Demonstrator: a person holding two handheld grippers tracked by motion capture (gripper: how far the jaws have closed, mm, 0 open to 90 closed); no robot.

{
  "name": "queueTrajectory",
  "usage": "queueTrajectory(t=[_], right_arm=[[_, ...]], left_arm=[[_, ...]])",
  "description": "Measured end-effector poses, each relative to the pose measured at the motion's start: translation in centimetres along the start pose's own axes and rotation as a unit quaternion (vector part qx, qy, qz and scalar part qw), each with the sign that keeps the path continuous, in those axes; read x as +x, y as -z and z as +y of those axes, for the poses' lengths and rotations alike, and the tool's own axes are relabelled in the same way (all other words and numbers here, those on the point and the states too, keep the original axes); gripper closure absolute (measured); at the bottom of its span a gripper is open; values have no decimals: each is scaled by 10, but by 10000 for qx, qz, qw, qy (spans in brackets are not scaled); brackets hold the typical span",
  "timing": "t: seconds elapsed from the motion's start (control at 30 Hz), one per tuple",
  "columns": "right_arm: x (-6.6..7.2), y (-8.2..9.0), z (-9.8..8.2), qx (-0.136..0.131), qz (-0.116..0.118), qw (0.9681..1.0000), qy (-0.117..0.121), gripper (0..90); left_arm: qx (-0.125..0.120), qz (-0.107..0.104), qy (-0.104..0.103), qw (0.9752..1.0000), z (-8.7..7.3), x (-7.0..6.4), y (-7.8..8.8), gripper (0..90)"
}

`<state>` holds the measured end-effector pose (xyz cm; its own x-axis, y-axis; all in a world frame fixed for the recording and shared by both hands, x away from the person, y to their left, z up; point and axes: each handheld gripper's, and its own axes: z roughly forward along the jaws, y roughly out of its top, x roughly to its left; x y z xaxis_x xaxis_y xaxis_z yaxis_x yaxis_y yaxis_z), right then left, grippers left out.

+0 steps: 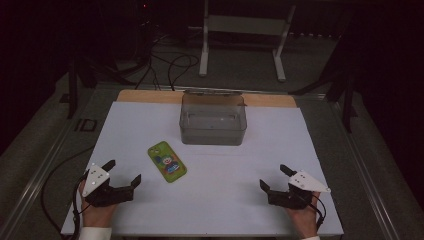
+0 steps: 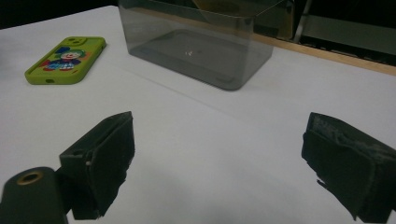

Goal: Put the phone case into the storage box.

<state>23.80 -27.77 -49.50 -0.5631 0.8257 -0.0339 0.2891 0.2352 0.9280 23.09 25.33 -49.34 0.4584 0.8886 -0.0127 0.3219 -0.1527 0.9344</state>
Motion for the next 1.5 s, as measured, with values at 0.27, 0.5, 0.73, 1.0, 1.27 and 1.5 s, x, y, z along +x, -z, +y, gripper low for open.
queueTrajectory(t=[0.27,0.5,0.73,1.0,1.27,1.5], right_arm=[[1,-2,-1,20,20,10000,9,94],[1,-4,-2,40,-10,10000,-19,94],[0,-3,-3,18,-51,10000,-40,93],[1,-6,-3,20,-10,10000,-35,93],[1,-5,-3,2,-5,10000,-68,93],[1,-5,-3,3,-13,10000,-78,93]], left_arm=[[46,85,-67,9999,-1,-1,-1,1],[-1,44,-7,10000,3,-1,-1,0],[18,-86,-62,9999,6,-3,-5,0],[-16,-181,-204,9996,14,-6,-8,0],[-19,-250,-237,9994,22,-9,-14,1],[62,-277,-216,9994,26,-11,-23,0]])
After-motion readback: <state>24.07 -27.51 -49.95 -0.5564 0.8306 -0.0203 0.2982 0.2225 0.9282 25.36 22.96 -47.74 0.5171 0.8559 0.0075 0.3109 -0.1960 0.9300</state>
